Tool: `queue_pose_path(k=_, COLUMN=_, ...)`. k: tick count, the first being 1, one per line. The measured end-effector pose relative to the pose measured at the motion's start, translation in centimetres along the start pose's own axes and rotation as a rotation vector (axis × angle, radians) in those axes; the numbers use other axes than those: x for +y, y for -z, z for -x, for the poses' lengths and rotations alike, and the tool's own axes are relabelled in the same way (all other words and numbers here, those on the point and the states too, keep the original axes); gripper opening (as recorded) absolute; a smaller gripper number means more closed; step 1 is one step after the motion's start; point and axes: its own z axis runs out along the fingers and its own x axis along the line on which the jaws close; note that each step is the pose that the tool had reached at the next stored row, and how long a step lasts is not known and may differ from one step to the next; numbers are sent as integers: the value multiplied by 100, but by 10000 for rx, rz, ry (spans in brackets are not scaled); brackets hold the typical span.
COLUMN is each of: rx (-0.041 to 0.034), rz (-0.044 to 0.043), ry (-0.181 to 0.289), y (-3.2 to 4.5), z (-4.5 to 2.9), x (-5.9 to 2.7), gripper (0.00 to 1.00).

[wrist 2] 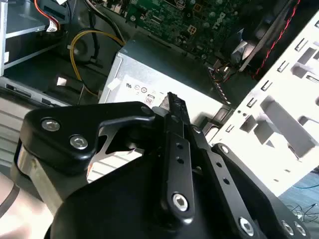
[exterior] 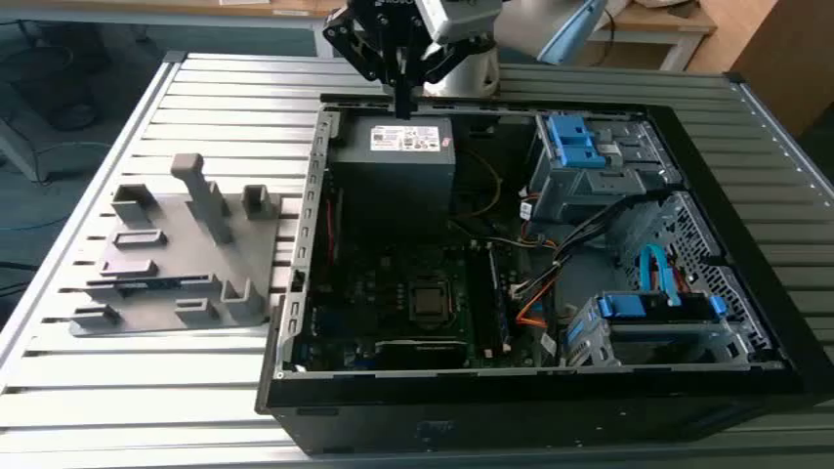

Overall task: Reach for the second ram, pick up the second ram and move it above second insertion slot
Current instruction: 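Reach for the second ram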

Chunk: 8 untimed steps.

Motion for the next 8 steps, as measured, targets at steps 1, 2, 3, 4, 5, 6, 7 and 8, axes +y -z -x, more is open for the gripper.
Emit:
queue_pose_path(k=1, rx=0, rz=0, ry=1, y=0, z=0, x=0, gripper=10)
queue_pose_path(k=2, rx=0, rz=0, ry=0, y=0, z=0, x=0, gripper=10)
queue_pose_path(k=3, rx=0, rz=0, ry=0, y=0, z=0, x=0, gripper=10)
queue_pose_path(k=4, rx=0, rz=0, ry=-1, y=0, z=-5, x=0, gripper=10)
queue_pose_path(k=5, rx=0, rz=-1, ry=-1, y=1, z=-15, x=-1, gripper=10)
queue_pose_path(k=6, rx=-1, rz=-1, ry=0, y=2, z=-37, x=-3, gripper=10)
queue_pose_path(k=7, rx=-5, rz=1, ry=1, y=2, z=-65, x=-5, gripper=10)
queue_pose_path(k=8, rx=-9, rz=1, ry=2, y=3, z=-96, x=-7, gripper=10)
